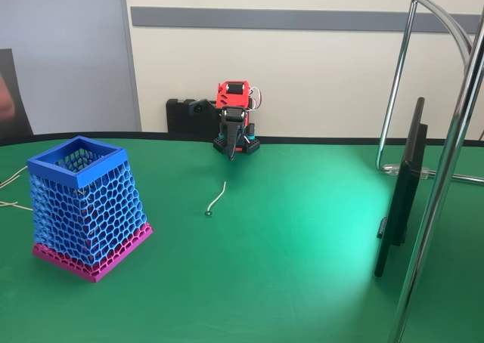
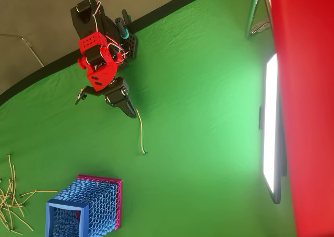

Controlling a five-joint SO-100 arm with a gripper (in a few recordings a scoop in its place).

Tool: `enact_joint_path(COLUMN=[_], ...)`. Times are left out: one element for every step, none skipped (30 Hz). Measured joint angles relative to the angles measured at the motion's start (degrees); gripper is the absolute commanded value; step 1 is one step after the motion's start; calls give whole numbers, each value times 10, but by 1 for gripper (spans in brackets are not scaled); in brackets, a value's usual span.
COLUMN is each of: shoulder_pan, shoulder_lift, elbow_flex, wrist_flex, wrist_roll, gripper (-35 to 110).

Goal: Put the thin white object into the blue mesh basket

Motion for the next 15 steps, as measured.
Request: enact_joint_path(shoulder_pan=[0, 0, 0, 0, 0, 0, 0, 0, 0, 0, 0, 0, 0, 0, -1], shoulder_lift=[0, 0, 0, 0, 0, 0, 0, 0, 0, 0, 0, 0, 0, 0, 0], elbow_flex=[0, 0, 0, 0, 0, 0, 0, 0, 0, 0, 0, 0, 0, 0, 0], wrist_flex=[1, 3, 3, 4, 4, 4, 4, 4, 4, 5, 6, 7, 7, 7, 7], wrist_roll=[0, 0, -3, -4, -5, -5, -5, -5, -5, -5, -5, -5, -5, -5, -5], gripper=[1, 1, 1, 1, 1, 1, 1, 1, 1, 1, 1, 1, 1, 1, 1])
